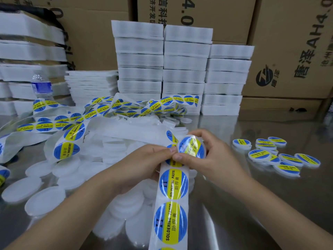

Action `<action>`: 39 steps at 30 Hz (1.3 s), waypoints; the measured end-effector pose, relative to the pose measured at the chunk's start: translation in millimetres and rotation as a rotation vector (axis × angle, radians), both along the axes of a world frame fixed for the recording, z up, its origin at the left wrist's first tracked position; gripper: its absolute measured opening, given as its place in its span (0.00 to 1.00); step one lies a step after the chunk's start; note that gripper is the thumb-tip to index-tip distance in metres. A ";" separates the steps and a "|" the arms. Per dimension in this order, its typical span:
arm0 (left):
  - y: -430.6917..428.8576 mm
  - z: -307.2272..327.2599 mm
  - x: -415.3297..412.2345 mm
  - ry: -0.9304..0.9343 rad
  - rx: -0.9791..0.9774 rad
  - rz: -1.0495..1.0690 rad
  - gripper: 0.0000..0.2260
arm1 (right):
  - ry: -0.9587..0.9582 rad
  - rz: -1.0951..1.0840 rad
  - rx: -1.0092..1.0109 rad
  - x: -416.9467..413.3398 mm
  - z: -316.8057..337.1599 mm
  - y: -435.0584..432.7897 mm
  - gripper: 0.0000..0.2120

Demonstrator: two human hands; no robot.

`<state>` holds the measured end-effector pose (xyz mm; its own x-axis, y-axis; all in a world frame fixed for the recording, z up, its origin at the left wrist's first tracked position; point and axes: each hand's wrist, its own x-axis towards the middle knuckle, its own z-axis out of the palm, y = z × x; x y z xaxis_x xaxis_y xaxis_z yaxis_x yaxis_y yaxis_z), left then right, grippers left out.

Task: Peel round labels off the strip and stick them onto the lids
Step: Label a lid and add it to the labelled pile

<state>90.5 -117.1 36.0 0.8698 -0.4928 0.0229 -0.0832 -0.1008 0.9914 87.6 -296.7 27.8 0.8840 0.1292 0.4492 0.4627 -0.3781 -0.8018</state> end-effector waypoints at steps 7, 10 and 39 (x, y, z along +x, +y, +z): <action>0.5 -1.3 0.4 0.012 -0.041 0.014 0.13 | 0.002 -0.024 -0.010 0.6 -1.6 0.2 0.34; -1.3 -1.8 0.4 0.011 -0.035 0.017 0.14 | -0.007 -0.033 0.031 2.2 -2.3 1.0 0.35; -2.0 0.3 -3.8 -0.055 0.109 0.005 0.16 | -0.092 -0.249 -0.136 1.2 1.3 -0.3 0.26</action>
